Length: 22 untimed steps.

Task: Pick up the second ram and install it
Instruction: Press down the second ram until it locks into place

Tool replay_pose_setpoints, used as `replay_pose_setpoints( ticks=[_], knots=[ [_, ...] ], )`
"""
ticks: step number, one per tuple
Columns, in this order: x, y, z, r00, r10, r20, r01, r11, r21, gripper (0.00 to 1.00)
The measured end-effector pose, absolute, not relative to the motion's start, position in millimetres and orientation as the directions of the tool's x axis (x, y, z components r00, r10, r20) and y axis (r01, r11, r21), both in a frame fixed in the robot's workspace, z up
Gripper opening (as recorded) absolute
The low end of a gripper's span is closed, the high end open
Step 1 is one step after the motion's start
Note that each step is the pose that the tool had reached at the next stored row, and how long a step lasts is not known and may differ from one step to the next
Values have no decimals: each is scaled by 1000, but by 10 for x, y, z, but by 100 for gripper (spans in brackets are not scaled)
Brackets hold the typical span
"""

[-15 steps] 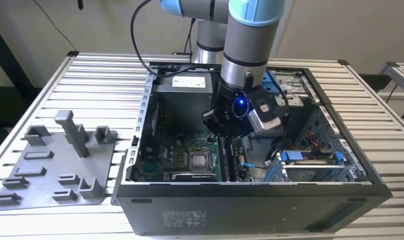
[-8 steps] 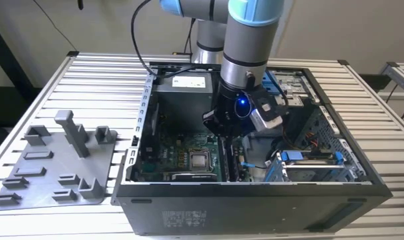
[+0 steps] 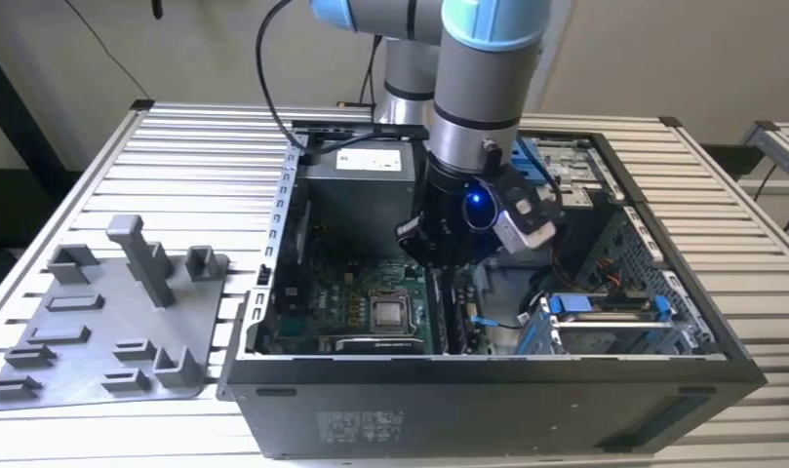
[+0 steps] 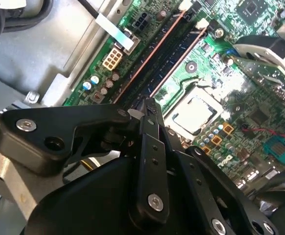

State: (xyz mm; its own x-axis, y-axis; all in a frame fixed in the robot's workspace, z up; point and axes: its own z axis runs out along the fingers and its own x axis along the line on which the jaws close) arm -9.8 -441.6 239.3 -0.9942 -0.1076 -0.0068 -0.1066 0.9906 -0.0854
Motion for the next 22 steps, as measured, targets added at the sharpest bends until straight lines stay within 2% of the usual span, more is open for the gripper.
replay_pose_setpoints(
  ticks=[8,14,22],
  knots=[
    [-98,-4417,2393,-972,-236,-10,-234,969,-84,11],
    [-100,-4415,2387,-957,-290,-22,-289,957,-35,11],
    [-102,-4416,2384,-906,-423,-21,-422,906,-37,11]
  ],
)
